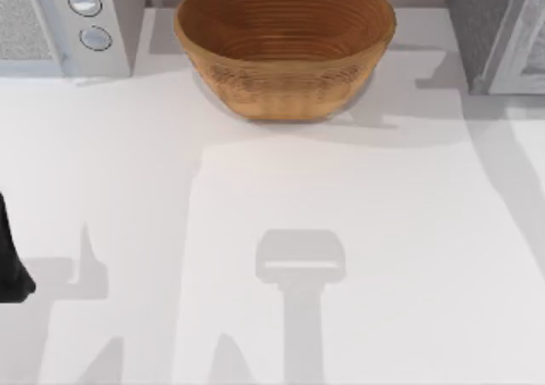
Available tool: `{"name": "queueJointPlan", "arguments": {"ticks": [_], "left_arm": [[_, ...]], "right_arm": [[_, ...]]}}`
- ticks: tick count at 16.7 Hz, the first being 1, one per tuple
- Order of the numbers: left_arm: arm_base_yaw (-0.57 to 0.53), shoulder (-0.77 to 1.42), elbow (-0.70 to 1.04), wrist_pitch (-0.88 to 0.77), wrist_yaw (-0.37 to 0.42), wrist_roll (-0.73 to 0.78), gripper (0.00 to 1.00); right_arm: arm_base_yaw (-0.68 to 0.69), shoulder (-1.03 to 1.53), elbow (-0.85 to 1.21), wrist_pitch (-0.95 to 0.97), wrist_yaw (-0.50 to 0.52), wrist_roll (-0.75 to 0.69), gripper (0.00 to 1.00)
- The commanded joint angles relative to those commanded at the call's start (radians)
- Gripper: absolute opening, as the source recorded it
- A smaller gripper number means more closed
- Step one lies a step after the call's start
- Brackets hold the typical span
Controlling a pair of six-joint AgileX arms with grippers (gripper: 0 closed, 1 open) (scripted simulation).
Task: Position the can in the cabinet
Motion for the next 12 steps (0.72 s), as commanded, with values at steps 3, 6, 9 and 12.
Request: {"name": "queueJointPlan", "arguments": {"ticks": [3,6,9,12], "left_arm": [[0.0,0.0,0.0,0.0,0.0,0.0,1.0],[0.0,0.0,0.0,0.0,0.0,0.0,1.0],[0.0,0.0,0.0,0.0,0.0,0.0,1.0],[0.0,0.0,0.0,0.0,0.0,0.0,1.0]], "right_arm": [[0.0,0.0,0.0,0.0,0.0,0.0,0.0],[-0.004,-0.003,-0.003,0.001,-0.001,0.002,0.0],[-0.014,0.02,0.046,0.0,0.004,0.0,0.0],[-0.02,0.088,0.147,-0.02,0.0,-0.003,0.0]]}}
